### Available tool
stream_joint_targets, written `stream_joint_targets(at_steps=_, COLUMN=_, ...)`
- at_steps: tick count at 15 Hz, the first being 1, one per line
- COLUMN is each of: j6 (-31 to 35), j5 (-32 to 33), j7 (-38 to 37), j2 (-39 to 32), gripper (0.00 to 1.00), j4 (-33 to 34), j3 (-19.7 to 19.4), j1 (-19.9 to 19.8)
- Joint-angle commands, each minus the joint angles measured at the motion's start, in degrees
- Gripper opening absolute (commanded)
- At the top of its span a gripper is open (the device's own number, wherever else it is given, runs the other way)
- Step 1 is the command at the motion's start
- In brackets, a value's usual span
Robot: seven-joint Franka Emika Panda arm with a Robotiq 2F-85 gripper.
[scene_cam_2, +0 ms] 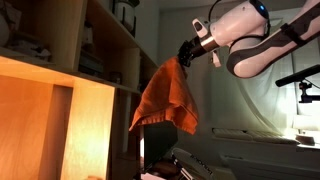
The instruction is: Pick up the towel and wipe the screen of the computer monitor
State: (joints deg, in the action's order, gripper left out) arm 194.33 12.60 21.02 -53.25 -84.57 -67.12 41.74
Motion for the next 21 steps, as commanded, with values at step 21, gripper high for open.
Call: stream_joint_targets(at_steps=21, j6=-7.9, j5=31.9, j7=24.4, j2=29.7, gripper=0.02, j4=-11.3, j3=37.8, j1=-17.5)
